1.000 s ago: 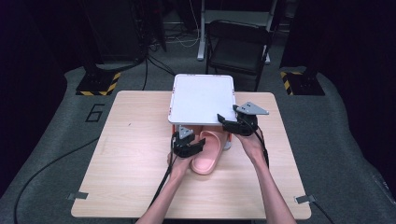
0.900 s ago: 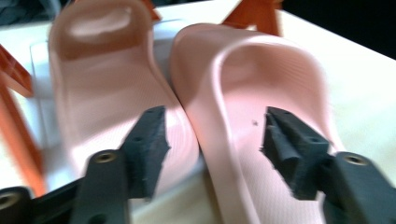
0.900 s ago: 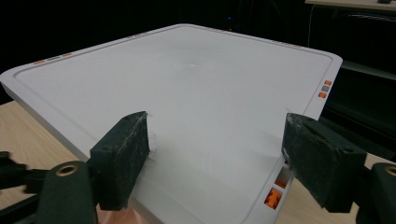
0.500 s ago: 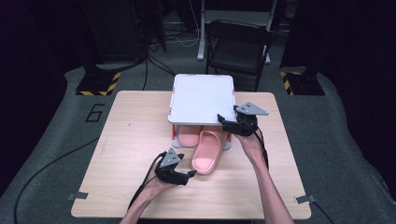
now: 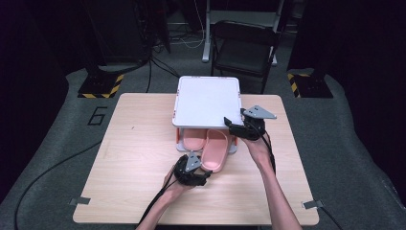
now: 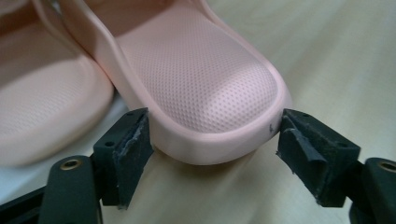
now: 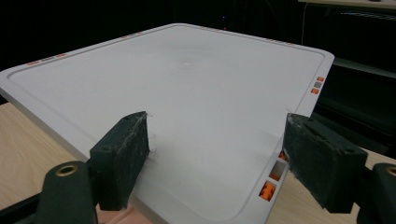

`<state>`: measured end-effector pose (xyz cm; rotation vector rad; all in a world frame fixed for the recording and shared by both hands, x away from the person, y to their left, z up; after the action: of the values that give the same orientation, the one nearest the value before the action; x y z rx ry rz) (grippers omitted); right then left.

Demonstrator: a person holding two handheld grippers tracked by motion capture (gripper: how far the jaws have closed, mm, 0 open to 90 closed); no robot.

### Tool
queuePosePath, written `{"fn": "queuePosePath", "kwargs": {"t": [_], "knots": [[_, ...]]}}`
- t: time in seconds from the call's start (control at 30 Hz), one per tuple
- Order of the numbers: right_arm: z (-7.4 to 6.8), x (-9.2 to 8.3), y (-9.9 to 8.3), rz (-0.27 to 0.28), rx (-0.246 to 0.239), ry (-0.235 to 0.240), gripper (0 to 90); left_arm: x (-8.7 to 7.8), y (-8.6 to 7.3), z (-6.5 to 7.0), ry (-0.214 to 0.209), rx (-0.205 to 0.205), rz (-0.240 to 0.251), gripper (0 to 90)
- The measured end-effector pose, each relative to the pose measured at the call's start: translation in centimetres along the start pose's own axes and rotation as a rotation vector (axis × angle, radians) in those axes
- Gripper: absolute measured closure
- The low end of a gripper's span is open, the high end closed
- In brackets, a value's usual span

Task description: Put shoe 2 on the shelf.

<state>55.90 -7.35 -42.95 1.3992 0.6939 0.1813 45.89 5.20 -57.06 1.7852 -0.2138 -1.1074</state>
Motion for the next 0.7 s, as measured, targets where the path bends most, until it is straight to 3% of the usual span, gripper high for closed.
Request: {"fn": "queuePosePath", "kwargs": {"t": [0.1, 0.17, 0.3, 0.57, 0.7], "knots": [[0.1, 0.0, 0.0, 0.0, -0.002, 0.001, 22.3, 0.9, 1.1, -0.5, 0.039, -0.022, 0.025, 27.2], [0.1, 0.0, 0.0, -0.001, -0.003, -0.001, 22.5, 1.3, 1.7, -0.4, 0.015, -0.03, 0.046, 26.5], [0.4, -0.1, -0.1, -0.008, -0.004, -0.017, 23.0, 2.1, 2.5, 0.0, 0.023, -0.029, 0.065, 26.4], [0.6, -0.1, -0.1, -0.006, -0.007, -0.014, 22.9, 1.8, 2.6, -0.5, 0.046, -0.033, 0.068, 26.8], [0.5, -0.1, -0.1, -0.005, -0.003, -0.02, 22.9, 1.6, 2.7, -1.3, 0.08, -0.066, 0.076, 25.4]]}}
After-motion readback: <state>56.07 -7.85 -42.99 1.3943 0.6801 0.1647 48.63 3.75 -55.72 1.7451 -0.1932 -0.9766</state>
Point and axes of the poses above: each handheld gripper's, and its own axes: x roughly forward along the jaws, y roughly out of its top, z roughly to its right, the point moved 10 cm from there along x, roughly forward along the jaws, and after that the axes turned 3 degrees about -z, right-handed, at the moved point
